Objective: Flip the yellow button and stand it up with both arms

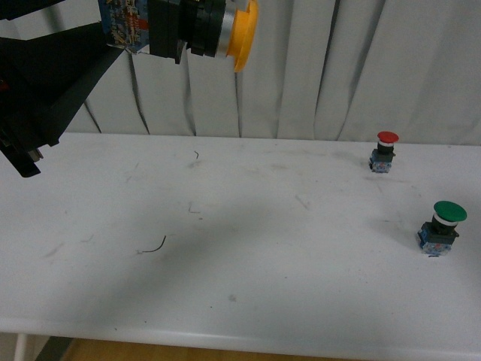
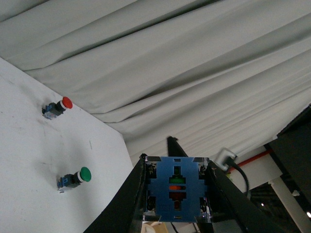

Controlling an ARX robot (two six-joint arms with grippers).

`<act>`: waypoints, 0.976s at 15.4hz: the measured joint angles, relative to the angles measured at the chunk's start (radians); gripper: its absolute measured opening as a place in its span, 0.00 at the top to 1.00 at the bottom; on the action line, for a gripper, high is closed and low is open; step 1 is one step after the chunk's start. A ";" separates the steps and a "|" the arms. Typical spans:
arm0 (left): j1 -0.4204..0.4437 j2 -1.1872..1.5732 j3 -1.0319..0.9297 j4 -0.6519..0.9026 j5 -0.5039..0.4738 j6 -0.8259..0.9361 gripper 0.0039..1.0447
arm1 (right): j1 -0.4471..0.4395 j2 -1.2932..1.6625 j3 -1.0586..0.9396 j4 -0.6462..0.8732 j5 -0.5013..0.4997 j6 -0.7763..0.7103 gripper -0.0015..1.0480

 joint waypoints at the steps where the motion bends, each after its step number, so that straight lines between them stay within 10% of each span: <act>1: 0.014 0.014 0.009 -0.001 0.002 -0.001 0.71 | 0.031 0.209 0.219 -0.069 0.006 -0.002 0.06; 10: 0.019 0.072 0.026 -0.001 0.013 0.000 0.71 | 0.221 0.004 -0.127 0.352 -0.516 0.705 0.06; 15: 0.019 0.072 0.042 0.000 0.013 0.000 0.71 | 0.264 0.158 -0.095 0.343 -0.532 1.036 0.06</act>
